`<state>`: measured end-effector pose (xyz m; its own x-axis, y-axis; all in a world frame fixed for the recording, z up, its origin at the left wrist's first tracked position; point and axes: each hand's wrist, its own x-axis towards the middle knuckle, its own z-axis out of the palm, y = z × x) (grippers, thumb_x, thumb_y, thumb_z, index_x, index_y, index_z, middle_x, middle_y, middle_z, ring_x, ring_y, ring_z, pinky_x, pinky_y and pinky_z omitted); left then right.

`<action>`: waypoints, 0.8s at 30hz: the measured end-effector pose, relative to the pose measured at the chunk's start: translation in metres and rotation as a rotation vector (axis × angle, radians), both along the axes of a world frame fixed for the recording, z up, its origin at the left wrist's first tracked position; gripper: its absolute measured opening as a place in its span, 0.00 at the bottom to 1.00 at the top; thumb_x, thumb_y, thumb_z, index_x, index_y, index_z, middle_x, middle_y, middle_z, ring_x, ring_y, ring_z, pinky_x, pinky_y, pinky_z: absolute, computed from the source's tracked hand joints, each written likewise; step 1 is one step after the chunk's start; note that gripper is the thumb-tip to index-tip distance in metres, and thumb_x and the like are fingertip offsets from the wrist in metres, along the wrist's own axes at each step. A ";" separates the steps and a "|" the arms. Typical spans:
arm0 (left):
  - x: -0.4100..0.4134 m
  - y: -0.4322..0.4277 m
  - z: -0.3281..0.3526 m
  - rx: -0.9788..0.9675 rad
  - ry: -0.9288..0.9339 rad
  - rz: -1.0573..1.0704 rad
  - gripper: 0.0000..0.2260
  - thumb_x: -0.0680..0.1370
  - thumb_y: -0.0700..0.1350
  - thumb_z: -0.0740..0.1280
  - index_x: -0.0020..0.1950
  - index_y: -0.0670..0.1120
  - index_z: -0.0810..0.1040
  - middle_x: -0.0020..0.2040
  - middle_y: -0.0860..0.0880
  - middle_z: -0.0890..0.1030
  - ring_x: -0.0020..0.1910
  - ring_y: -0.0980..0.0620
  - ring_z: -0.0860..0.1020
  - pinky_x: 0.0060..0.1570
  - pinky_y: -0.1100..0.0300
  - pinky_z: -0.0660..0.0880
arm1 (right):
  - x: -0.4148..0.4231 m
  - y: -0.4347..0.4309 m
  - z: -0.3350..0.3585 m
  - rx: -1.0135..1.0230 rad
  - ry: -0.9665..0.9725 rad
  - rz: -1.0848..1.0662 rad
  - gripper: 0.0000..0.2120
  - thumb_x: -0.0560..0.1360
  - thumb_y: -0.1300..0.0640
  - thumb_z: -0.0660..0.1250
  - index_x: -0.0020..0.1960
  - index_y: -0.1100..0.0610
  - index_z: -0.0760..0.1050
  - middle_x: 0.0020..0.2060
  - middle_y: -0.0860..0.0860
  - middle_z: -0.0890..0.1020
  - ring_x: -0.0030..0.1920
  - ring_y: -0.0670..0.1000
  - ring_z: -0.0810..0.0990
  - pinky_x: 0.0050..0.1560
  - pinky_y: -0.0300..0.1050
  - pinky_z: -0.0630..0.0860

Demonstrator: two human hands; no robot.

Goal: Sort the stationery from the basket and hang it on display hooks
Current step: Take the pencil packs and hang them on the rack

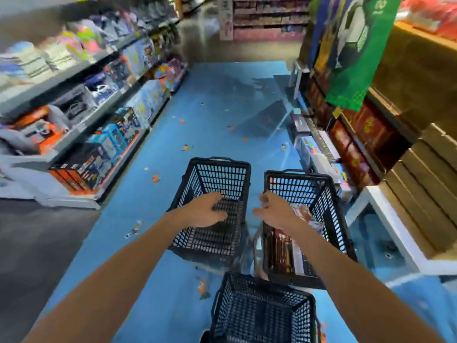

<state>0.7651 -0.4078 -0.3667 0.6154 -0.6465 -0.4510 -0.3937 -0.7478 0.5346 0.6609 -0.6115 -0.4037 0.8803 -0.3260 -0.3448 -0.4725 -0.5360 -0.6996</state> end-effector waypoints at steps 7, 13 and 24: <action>0.025 -0.103 -0.067 -0.109 0.236 -0.101 0.08 0.82 0.46 0.68 0.61 0.48 0.76 0.57 0.54 0.74 0.57 0.50 0.76 0.60 0.55 0.74 | 0.013 -0.064 -0.078 0.122 0.109 -0.426 0.09 0.74 0.55 0.71 0.49 0.56 0.73 0.41 0.57 0.81 0.41 0.54 0.79 0.42 0.53 0.77; 0.002 -0.198 -0.162 -0.101 0.468 -0.003 0.07 0.82 0.42 0.67 0.46 0.49 0.74 0.41 0.49 0.74 0.42 0.50 0.74 0.45 0.56 0.68 | -0.006 -0.122 -0.178 0.266 0.275 -0.536 0.11 0.76 0.64 0.64 0.36 0.58 0.70 0.30 0.51 0.69 0.31 0.51 0.66 0.35 0.48 0.62; -0.037 -0.265 -0.428 0.109 0.532 0.439 0.29 0.67 0.53 0.69 0.69 0.50 0.76 0.56 0.49 0.83 0.53 0.49 0.82 0.54 0.54 0.81 | -0.002 -0.158 -0.336 0.655 0.406 -0.610 0.16 0.87 0.46 0.52 0.55 0.53 0.75 0.47 0.52 0.80 0.46 0.52 0.79 0.49 0.46 0.75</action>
